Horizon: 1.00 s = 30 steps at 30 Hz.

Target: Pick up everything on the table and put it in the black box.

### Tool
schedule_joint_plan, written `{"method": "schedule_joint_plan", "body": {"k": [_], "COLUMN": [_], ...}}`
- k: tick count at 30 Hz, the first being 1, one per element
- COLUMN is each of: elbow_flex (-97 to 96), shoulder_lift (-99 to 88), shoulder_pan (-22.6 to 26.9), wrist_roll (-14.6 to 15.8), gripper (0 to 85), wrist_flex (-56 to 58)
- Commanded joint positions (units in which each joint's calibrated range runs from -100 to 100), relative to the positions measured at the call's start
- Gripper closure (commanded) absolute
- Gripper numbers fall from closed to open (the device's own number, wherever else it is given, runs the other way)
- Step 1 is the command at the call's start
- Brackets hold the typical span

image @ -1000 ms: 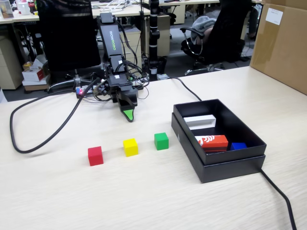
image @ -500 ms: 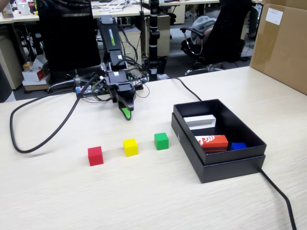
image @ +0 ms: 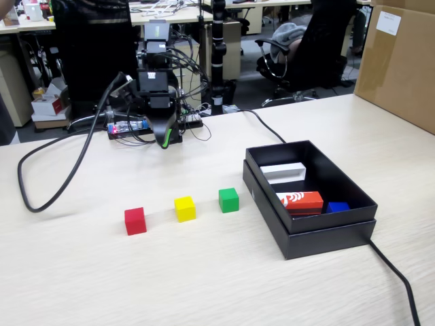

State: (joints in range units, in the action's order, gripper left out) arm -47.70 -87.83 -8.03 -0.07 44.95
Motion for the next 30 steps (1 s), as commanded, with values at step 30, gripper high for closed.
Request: {"method": "schedule_joint_plan", "body": {"k": [30], "elbow_flex": [60.7], "shoulder_lift": [88.8], "shoulder_pan": [-4.2], "wrist_roll": [-3.8], "gripper": [40.0], "wrist_flex": [6.7]}}
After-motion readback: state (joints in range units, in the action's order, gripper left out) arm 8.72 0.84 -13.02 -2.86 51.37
